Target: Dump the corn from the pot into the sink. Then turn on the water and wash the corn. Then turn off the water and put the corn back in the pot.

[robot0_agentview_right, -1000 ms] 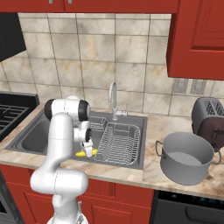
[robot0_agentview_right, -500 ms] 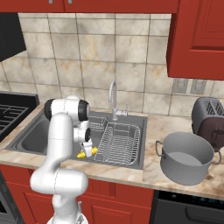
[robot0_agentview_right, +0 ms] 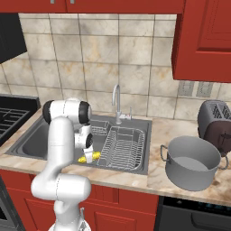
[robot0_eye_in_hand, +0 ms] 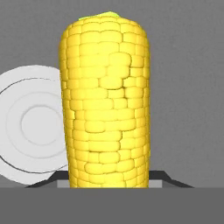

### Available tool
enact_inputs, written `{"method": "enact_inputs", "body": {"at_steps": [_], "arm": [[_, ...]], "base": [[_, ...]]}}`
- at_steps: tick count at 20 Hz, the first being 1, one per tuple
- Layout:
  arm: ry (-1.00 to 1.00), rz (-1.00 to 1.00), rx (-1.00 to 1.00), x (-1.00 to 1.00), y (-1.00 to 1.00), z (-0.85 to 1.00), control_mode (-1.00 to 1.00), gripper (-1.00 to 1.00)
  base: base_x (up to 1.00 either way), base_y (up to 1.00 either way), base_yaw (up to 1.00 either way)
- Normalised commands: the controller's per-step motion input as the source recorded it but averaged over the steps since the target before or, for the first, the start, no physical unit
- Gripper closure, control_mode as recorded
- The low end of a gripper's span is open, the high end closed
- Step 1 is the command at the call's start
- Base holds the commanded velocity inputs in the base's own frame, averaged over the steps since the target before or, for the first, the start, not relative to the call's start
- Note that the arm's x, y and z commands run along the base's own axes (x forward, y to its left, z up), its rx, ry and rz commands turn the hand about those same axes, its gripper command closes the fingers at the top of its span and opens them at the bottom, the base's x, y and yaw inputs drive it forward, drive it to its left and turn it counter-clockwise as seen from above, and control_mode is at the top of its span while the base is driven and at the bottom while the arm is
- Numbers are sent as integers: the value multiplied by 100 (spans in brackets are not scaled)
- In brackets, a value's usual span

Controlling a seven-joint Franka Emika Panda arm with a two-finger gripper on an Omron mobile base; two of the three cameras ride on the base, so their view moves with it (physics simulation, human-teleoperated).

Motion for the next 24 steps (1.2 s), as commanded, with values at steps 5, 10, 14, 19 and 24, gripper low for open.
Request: {"method": "enact_inputs", "body": {"at_steps": [5,10,14,19,24], "arm": [[-4,-7,1,-22,5,40,-100,100],[0,-4,0,-12,0,59,-100,100],[0,-3,0,-14,0,65,-100,100],[0,-3,-3,-4,0,65,-100,100],[0,-4,-3,-13,0,56,-100,100]], "base": [[0,0,0],[0,0,0],[0,0,0],[0,0,0],[0,0,0]]}}
